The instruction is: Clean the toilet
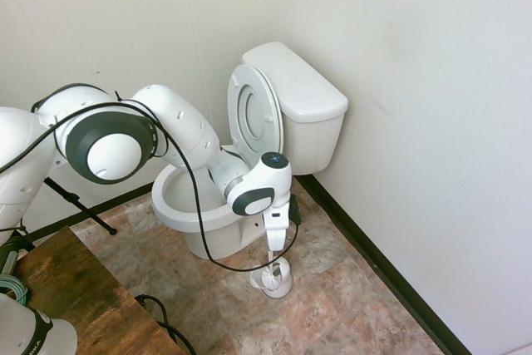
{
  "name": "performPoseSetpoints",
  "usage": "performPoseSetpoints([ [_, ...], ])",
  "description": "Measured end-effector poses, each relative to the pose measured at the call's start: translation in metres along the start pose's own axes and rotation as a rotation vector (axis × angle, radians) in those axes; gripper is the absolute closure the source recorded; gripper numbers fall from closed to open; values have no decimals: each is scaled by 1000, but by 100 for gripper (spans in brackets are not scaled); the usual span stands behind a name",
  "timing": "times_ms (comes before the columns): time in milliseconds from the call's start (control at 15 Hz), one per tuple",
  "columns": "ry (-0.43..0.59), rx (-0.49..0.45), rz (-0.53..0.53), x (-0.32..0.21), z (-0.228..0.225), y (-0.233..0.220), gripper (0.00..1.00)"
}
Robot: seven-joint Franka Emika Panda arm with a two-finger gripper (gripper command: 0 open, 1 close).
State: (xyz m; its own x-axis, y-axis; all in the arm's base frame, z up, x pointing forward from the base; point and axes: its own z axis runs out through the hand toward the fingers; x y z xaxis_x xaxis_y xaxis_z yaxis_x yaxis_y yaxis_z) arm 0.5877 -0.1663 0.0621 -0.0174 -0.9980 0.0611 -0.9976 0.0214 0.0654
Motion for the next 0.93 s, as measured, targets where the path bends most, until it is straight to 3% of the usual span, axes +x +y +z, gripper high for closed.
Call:
performPoseSetpoints([
  [467, 6, -12, -50, 1, -88, 31, 100],
  [933, -21, 25, -95, -3, -204, 19, 100],
])
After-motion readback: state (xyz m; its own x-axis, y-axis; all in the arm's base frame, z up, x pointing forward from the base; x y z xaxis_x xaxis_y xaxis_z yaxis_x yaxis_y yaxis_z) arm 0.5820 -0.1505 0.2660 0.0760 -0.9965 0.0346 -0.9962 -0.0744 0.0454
